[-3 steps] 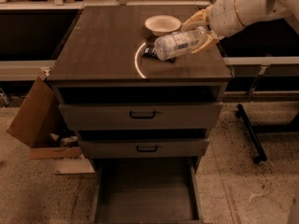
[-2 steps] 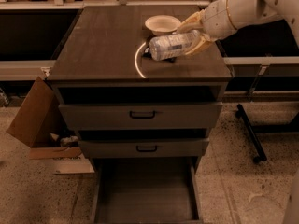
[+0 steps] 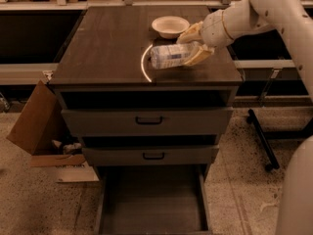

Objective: Pick blue plastic bottle from bottom drawer and place on counter

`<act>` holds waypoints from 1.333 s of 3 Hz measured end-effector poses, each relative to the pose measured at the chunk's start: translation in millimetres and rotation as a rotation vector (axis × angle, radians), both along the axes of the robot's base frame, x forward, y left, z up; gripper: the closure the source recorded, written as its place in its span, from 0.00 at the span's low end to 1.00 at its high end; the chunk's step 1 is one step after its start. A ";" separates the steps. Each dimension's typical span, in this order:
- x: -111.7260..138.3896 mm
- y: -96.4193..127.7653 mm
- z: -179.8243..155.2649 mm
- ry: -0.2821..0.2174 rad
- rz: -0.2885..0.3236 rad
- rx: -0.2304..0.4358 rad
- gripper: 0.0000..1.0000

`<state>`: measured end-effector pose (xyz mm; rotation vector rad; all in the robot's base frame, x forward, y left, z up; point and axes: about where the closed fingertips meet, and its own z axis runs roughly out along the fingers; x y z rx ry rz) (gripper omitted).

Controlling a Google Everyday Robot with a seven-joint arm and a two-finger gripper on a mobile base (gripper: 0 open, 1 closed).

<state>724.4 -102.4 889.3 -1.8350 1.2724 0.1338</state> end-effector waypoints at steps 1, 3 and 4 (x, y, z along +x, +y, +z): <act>12.4 1.9 -11.7 0.025 -0.016 -0.011 0.62; 24.2 -4.0 -21.0 0.051 -0.045 -0.018 0.15; 25.9 -10.0 -22.1 0.054 -0.060 -0.017 0.00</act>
Offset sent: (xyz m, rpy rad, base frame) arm 0.0294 -0.0065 -0.0202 -0.0200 0.0594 -0.0477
